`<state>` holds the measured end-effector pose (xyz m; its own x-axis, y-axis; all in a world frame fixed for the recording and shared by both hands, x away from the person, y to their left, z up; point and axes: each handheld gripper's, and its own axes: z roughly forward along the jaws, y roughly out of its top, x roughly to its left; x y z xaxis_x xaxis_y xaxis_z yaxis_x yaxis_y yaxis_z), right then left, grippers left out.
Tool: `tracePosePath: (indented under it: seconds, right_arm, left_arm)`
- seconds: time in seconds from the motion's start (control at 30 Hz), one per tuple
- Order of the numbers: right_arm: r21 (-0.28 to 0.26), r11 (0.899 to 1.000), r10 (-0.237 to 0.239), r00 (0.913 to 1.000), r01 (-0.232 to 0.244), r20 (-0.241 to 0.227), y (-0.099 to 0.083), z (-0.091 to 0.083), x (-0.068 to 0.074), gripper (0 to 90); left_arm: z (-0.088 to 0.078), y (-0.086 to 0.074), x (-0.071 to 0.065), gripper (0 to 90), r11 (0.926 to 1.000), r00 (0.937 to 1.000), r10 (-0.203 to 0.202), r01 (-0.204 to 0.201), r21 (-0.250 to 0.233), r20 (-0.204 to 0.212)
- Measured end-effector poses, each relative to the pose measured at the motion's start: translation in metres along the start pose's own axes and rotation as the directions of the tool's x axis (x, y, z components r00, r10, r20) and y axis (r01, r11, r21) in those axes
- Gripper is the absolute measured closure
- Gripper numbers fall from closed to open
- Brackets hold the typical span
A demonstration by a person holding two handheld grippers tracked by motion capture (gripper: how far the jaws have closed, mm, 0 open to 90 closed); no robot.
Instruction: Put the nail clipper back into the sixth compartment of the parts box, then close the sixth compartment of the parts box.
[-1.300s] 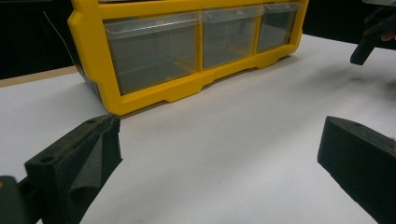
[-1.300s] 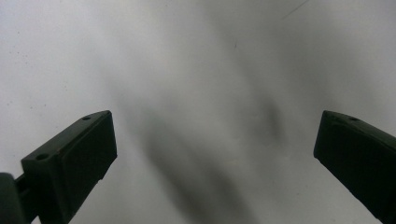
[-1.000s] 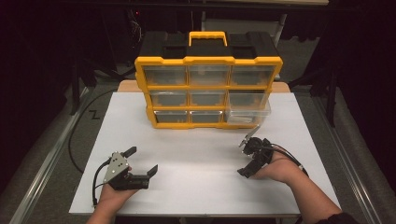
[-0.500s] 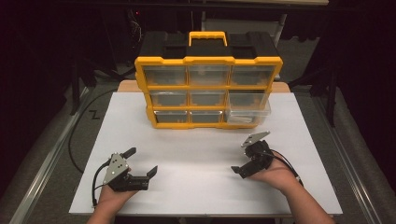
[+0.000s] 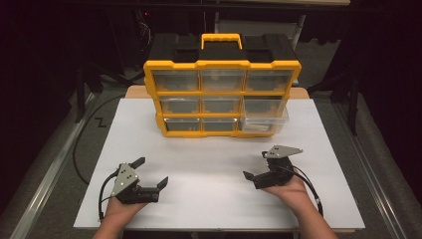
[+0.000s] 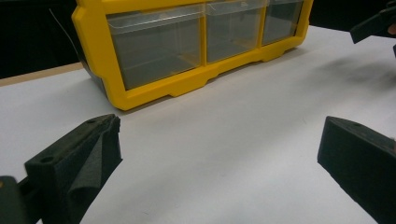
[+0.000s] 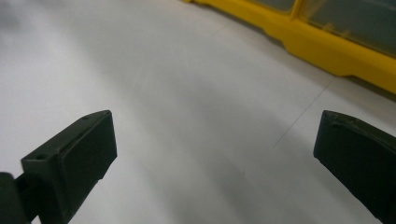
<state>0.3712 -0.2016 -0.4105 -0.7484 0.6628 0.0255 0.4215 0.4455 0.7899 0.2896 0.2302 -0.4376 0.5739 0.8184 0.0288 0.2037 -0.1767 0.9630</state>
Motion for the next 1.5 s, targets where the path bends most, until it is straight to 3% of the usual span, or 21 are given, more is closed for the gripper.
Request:
tracePosePath:
  seconds: [0.23,0.6,1.03,1.37,1.5]
  right_arm:
    - [-0.124,0.992,0.032,0.9991,-0.029,0.026,-0.010,-0.003,0.003,0.7]
    - [-0.191,0.980,0.064,0.9960,-0.050,0.063,-0.023,-0.011,-0.001,0.7]
    - [-0.196,0.980,0.058,0.9932,-0.037,0.101,-0.028,-0.014,0.001,3.4]
    - [-0.200,0.980,0.044,0.9923,-0.021,0.115,-0.031,-0.017,0.001,17.6]
    - [-0.209,0.977,0.062,0.9911,-0.036,0.118,-0.034,-0.019,0.000,23.8]
  left_arm:
    - [0.002,0.000,0.000,0.4,0.9999,1.0000,0.006,-0.006,0.012,-0.004]
    - [0.006,-0.001,-0.003,0.4,0.9998,0.9999,-0.012,0.012,0.018,-0.001]
    - [0.007,-0.001,-0.004,0.4,0.9998,1.0000,-0.003,0.003,0.017,0.006]
    - [0.006,0.001,0.001,0.4,0.9996,0.9996,-0.027,0.027,0.002,0.006]
    - [0.005,0.002,0.000,0.4,0.9997,0.9997,-0.024,0.024,0.001,0.008]
